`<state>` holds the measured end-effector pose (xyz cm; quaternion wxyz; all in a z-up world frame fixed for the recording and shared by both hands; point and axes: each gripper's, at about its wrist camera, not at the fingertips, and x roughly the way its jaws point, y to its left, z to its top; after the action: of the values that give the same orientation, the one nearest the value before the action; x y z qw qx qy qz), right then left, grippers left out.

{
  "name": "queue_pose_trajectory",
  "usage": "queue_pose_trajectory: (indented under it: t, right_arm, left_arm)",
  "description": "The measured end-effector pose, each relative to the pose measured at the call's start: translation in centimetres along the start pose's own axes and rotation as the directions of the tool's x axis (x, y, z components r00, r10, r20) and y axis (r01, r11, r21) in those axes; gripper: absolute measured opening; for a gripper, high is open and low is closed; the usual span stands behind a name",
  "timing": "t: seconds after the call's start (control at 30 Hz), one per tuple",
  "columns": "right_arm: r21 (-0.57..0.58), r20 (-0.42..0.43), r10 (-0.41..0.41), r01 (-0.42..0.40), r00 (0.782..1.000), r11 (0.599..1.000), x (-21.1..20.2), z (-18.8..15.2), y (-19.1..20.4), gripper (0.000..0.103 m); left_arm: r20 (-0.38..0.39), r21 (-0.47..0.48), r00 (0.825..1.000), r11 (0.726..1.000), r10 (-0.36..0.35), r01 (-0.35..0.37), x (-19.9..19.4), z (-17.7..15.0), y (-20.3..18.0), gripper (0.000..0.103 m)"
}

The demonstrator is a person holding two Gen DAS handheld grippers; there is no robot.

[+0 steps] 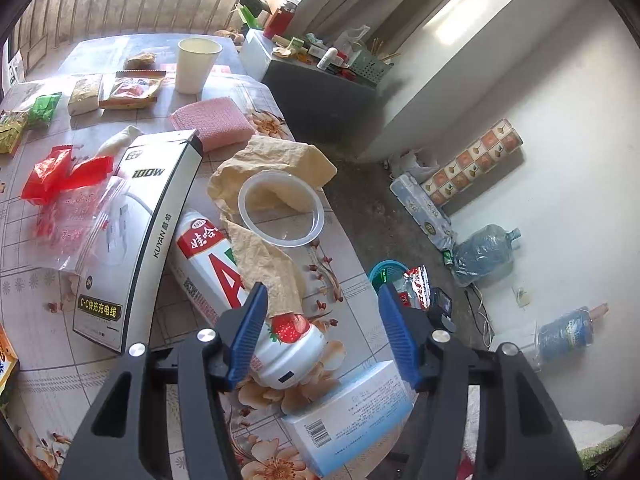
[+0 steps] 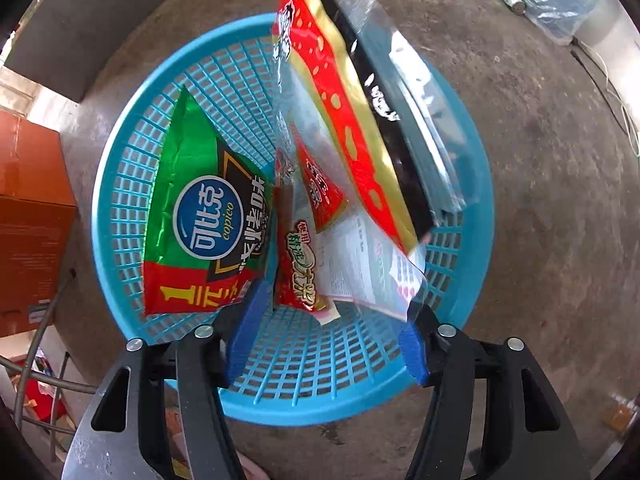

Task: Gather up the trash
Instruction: 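Open both tools to drop the bags into the blue wastebasket, then move both tools back over the table toward the blue box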

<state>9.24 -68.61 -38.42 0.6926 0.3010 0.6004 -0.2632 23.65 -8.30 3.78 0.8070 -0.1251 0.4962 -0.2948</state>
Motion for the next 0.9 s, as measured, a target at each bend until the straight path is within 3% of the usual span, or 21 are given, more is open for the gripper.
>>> queue_pose_trajectory:
  t: [0.17, 0.3, 0.43, 0.53, 0.6, 0.67, 0.77, 0.9]
  right_arm:
    - [0.083, 0.078, 0.075, -0.082, 0.994, 0.993, -4.1, -3.5, -2.7, 0.061]
    - [0.111, 0.176, 0.160, -0.181, 0.971, 0.977, -9.4, -6.1, -1.9, 0.061]
    - [0.040, 0.284, 0.288, -0.312, 0.914, 0.949, -15.5, -8.9, 1.4, 0.061]
    - [-0.115, 0.318, 0.418, -0.403, 0.851, 0.908, -20.6, -11.2, 5.4, 0.061]
    - [-0.266, 0.298, 0.512, -0.445, 0.806, 0.855, -23.5, -12.9, 8.3, 0.066]
    - [-0.408, 0.233, 0.588, -0.471, 0.775, 0.782, -25.5, -14.1, 11.7, 0.068]
    - [-0.503, 0.092, 0.672, -0.548, 0.735, 0.668, -26.4, -15.3, 16.7, 0.068]
    - [-0.498, -0.045, 0.673, -0.600, 0.738, 0.625, -25.8, -17.4, 21.7, 0.068]
  left_arm:
    - [0.020, -0.003, 1.000, 1.000, 0.000, 0.000, -1.8, -1.7, 0.4, 0.058]
    - [0.060, -0.003, 0.998, 1.000, 0.023, -0.023, -3.7, -3.8, 1.0, 0.059]
    - [0.091, -0.012, 0.994, 0.999, 0.053, -0.053, -5.0, -6.7, 2.0, 0.060]
    - [0.082, -0.004, 0.994, 0.998, 0.068, -0.068, -5.3, -9.2, 2.6, 0.061]
    - [0.063, 0.006, 0.996, 0.998, 0.068, -0.068, -5.3, -11.0, 2.9, 0.061]
    - [0.041, 0.016, 0.997, 0.998, 0.066, -0.067, -5.1, -12.8, 2.9, 0.061]
    - [0.011, 0.023, 0.998, 0.998, 0.056, -0.056, -4.4, -15.4, 2.8, 0.061]
    - [-0.019, 0.012, 0.999, 0.999, 0.045, -0.044, -3.6, -18.6, 2.4, 0.061]
